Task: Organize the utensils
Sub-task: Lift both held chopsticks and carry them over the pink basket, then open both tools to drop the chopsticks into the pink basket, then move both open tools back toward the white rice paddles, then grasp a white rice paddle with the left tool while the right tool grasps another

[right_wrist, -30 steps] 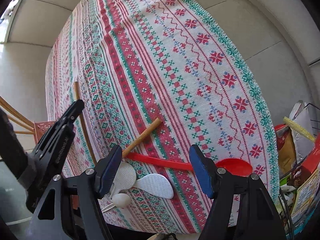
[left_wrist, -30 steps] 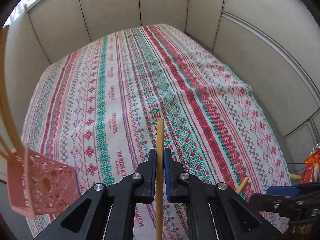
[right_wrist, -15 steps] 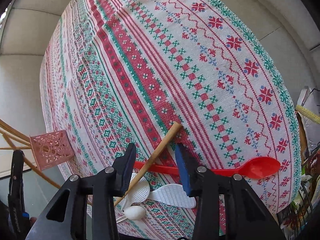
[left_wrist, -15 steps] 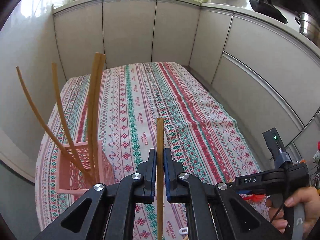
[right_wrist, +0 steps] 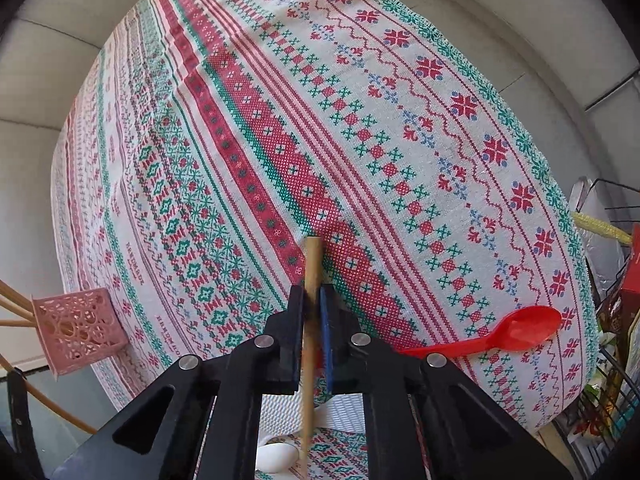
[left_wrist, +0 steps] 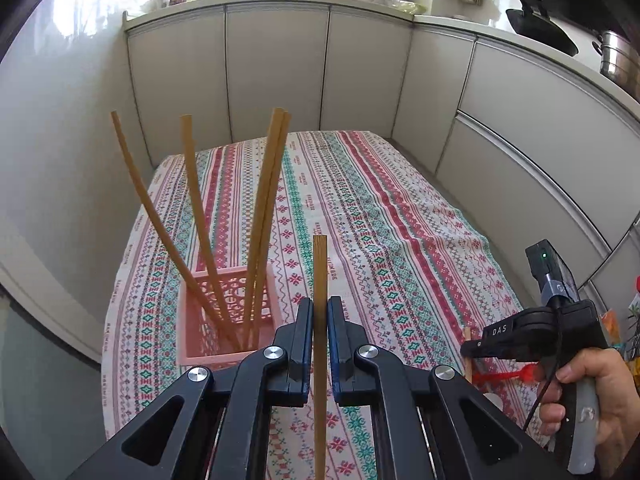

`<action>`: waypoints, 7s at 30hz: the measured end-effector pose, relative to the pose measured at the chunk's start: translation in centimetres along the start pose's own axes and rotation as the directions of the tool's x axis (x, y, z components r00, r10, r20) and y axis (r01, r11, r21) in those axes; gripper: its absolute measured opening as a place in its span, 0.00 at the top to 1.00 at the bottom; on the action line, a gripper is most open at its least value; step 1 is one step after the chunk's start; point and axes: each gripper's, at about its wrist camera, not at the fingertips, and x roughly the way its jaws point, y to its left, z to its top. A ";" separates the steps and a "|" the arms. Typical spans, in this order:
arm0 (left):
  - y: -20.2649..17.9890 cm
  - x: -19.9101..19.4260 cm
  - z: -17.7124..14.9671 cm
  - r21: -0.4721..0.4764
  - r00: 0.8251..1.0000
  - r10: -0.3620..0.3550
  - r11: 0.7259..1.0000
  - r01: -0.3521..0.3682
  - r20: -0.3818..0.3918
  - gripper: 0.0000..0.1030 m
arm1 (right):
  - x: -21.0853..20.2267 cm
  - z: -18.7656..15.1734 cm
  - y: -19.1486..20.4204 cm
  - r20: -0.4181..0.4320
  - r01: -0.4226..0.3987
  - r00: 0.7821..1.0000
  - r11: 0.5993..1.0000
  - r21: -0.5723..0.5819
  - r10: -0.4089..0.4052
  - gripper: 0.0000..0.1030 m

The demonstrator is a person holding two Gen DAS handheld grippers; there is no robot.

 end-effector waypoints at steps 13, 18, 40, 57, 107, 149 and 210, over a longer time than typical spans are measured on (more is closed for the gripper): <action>3.3 -6.3 0.5 -0.090 0.984 -0.003 0.996 0.019 0.178 0.93 | -5.8 -0.8 1.3 0.138 -0.199 0.969 0.979 -0.053 0.205 0.93; 4.5 -9.8 1.1 -0.148 0.944 0.027 0.989 0.023 0.329 0.93 | -11.1 -2.3 3.3 0.278 -0.302 0.899 0.938 -0.171 0.340 0.93; 8.8 -7.2 3.0 -0.339 0.729 0.330 0.930 -0.142 0.600 0.93 | -16.7 -5.8 8.7 0.488 -0.241 0.745 0.866 -0.438 0.454 0.93; 10.9 -1.4 2.4 -0.396 0.837 0.317 0.908 -0.133 0.446 0.89 | -16.7 -5.7 8.6 0.511 -0.244 0.722 0.863 -0.443 0.466 0.93; 13.3 -1.0 -4.6 -0.390 0.957 0.166 0.886 -0.250 -0.236 0.17 | -11.2 -10.8 24.3 0.641 0.034 0.569 0.764 -0.645 0.516 0.91; -8.4 5.7 -10.2 0.182 0.891 -0.056 0.971 0.152 -0.450 0.22 | -7.0 -5.8 -6.2 -0.004 0.043 0.999 0.964 -0.262 -0.046 0.48; -5.9 2.1 -4.1 0.080 0.977 -0.142 0.985 0.156 -0.157 0.54 | -1.3 -6.3 -5.9 -0.178 -0.182 0.973 0.963 -0.201 0.147 0.88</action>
